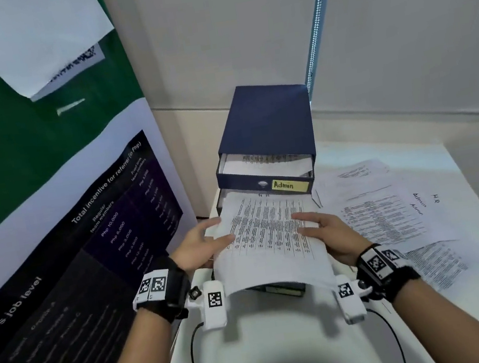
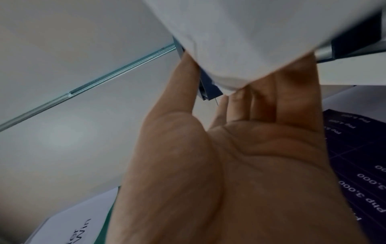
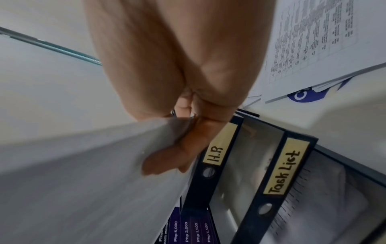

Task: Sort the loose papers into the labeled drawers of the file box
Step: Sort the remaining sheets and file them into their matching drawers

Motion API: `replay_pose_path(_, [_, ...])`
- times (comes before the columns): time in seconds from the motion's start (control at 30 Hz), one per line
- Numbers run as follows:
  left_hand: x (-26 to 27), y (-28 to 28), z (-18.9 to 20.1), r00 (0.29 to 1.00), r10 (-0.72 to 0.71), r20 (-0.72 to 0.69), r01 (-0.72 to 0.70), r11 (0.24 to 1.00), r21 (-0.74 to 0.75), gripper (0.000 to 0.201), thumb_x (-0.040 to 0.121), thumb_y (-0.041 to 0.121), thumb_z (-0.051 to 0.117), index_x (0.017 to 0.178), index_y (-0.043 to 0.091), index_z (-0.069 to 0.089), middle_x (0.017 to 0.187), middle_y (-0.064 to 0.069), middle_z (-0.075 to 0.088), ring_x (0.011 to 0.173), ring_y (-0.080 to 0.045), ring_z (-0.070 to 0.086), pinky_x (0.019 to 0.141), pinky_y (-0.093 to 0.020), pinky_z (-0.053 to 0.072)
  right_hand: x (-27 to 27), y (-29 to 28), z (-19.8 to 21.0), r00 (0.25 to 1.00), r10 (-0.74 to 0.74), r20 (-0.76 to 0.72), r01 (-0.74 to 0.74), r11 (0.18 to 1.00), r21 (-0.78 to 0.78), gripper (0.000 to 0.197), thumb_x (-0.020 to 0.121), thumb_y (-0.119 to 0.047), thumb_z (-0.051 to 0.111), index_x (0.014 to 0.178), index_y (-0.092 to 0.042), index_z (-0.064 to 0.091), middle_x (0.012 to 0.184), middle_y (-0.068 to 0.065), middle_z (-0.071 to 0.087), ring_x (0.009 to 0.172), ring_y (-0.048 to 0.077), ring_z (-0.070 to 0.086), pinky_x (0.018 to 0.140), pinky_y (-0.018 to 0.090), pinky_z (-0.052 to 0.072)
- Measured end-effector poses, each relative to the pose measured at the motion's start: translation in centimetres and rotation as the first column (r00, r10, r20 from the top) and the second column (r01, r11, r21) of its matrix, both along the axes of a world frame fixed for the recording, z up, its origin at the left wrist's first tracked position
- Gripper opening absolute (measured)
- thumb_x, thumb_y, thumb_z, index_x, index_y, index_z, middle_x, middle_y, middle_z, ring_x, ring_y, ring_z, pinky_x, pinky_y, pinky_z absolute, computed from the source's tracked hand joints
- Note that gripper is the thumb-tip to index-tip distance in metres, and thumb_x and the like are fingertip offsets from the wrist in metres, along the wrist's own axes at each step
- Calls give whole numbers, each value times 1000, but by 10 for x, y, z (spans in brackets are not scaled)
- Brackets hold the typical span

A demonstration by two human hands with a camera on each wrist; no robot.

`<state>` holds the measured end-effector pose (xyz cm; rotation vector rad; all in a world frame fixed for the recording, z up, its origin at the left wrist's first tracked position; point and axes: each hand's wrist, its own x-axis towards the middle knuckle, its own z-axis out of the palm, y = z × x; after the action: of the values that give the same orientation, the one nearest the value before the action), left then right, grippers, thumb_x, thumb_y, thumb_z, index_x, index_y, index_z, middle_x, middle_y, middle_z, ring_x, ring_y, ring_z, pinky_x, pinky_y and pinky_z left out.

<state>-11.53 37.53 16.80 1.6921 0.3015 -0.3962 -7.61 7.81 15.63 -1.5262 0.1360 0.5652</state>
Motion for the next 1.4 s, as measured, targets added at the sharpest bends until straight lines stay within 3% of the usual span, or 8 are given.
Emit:
replay_pose_path(0.27, [20,-10,-16,981,132,143,-147,984,103,29,69,30,85,95,39,75,110,-12,72,107,-27,67,96,-46,54,9,-7,27,928,313,-201,-318,948,12,43,91,1,62,132,-11,56,60,-1,66,48,8,62,42,16,48])
replay_pose_path(0.4, [35,-17,-16,957,209,200,-253,941,227,20,82,24,78,100,28,74,105,-15,68,92,-26,66,82,-35,56,17,-15,16,903,332,-272,-328,943,62,39,89,11,58,126,-3,61,45,-1,45,36,7,54,38,12,45])
replay_pose_path(0.57, [52,-19,-17,989,143,22,-145,968,203,20,88,6,70,107,1,71,71,-14,65,39,-12,54,38,-19,43,54,-5,1,973,-6,-230,10,1000,14,27,88,9,63,113,3,67,112,12,65,72,8,66,55,12,54])
replay_pose_path(0.8, [94,-37,-28,954,222,203,-289,858,424,17,90,9,66,104,6,75,78,-8,74,65,-13,69,73,-22,56,78,3,-4,993,111,30,-95,941,-324,25,81,-6,78,104,-2,70,66,5,66,54,13,64,61,23,59])
replay_pose_path(1.0, [124,-61,-45,960,-281,-17,99,279,955,50,100,51,37,114,19,73,134,-10,56,120,-27,49,103,-41,39,89,-11,-12,909,376,179,-225,806,-548,12,87,-25,73,98,-24,76,60,-8,51,49,2,46,54,17,41])
replay_pose_path(1.13, [127,-71,-53,959,-241,-152,191,146,971,65,101,53,19,119,16,70,149,-14,40,132,-29,39,109,-45,29,92,-62,-24,953,293,80,-221,848,-481,15,87,-12,65,89,-19,78,60,-2,60,51,13,47,47,23,41])
replay_pose_path(1.27, [121,-93,-27,947,-209,-243,249,5,968,55,99,51,31,121,16,67,140,-13,49,126,-29,45,103,-43,34,112,-134,-90,973,89,212,128,553,-823,38,91,-15,60,128,-12,62,116,14,69,101,26,66,94,36,50])
replay_pose_path(1.4, [115,-136,13,847,-530,-39,296,408,864,33,97,44,52,92,22,75,81,7,68,78,-13,62,78,-28,48,93,-168,-164,934,325,-146,-235,255,-938,66,98,-44,45,154,-18,23,163,11,13,147,34,20,116,51,29])
